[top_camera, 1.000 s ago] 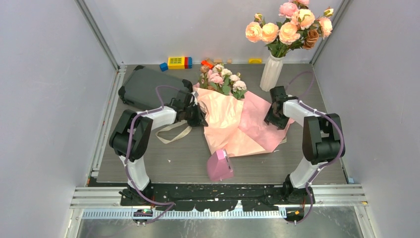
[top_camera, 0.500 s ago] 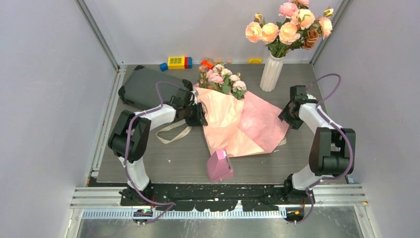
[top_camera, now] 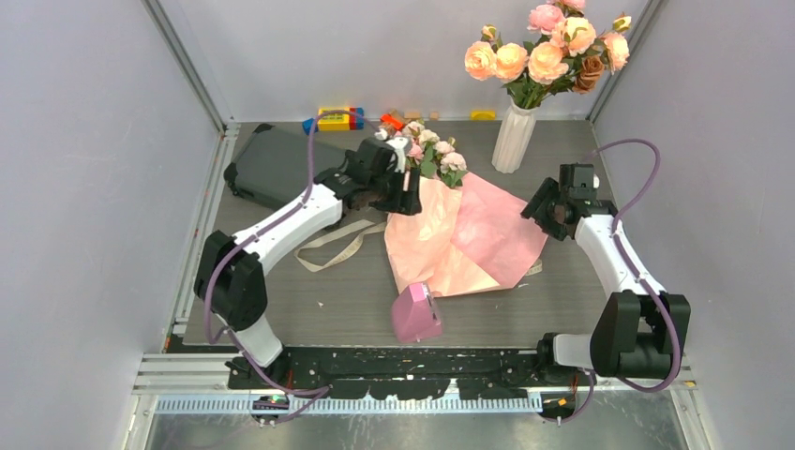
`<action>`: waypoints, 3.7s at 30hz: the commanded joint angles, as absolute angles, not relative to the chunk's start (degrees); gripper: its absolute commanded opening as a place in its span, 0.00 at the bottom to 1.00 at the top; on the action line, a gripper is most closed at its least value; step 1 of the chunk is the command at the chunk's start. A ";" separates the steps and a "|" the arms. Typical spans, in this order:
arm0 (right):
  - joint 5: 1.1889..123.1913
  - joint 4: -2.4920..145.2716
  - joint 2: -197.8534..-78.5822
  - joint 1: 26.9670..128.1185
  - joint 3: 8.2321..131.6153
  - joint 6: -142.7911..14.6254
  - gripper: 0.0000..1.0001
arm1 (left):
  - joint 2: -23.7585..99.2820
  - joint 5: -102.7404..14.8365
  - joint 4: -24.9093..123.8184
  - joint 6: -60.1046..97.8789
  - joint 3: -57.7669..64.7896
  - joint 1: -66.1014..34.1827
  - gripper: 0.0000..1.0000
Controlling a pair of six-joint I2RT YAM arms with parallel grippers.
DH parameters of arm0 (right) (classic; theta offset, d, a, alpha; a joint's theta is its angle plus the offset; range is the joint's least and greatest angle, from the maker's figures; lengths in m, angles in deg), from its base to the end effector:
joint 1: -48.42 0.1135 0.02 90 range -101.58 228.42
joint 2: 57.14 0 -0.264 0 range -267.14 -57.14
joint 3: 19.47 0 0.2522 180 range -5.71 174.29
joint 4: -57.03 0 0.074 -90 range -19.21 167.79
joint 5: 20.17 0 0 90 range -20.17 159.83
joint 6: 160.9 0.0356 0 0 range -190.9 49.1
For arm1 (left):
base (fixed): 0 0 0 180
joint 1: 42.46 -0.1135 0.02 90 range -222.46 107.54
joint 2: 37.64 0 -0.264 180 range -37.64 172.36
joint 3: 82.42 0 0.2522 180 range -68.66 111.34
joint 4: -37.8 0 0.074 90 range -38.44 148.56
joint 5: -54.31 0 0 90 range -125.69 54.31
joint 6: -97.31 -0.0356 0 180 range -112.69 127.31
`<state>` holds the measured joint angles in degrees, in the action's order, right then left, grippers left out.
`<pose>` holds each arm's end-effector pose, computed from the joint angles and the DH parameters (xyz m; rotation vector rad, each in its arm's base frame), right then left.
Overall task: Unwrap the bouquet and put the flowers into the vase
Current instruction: Unfold the wrapping paper at the center of the board.
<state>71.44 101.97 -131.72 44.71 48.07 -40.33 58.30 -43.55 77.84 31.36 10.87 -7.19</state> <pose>0.2670 -0.0183 0.2508 0.7438 2.3710 0.1649 0.3071 -0.2231 0.2903 0.3072 2.3871 -0.6651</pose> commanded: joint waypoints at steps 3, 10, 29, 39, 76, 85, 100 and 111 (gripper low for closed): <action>67.51 98.97 -130.19 44.90 46.44 -41.51 0.65 | 63.57 -39.91 86.00 24.92 19.69 -0.02 0.68; 66.55 97.85 -131.10 44.90 45.51 -41.54 0.65 | 70.91 -36.34 90.22 23.22 26.88 6.70 0.70; 66.19 96.99 -132.02 44.90 45.29 -41.56 0.65 | 81.88 -19.42 98.95 15.90 34.61 17.29 0.64; 63.46 96.63 -132.20 44.90 44.93 -41.24 0.65 | 83.58 -11.55 99.89 13.73 35.84 19.90 0.35; 72.29 98.97 -127.88 42.26 32.98 -29.16 0.73 | 48.32 -16.93 74.03 42.05 -5.26 7.60 0.00; 64.88 87.90 -129.99 42.25 27.97 -26.03 0.67 | 41.11 -21.44 72.47 44.99 -13.48 2.76 0.01; 65.65 85.56 -130.03 42.26 27.27 -25.05 0.38 | 36.06 -46.83 63.65 52.80 -16.10 -9.52 0.68; 65.45 84.36 -131.94 42.26 27.65 -25.02 0.32 | 46.88 -56.88 59.54 45.28 -4.53 -9.77 0.79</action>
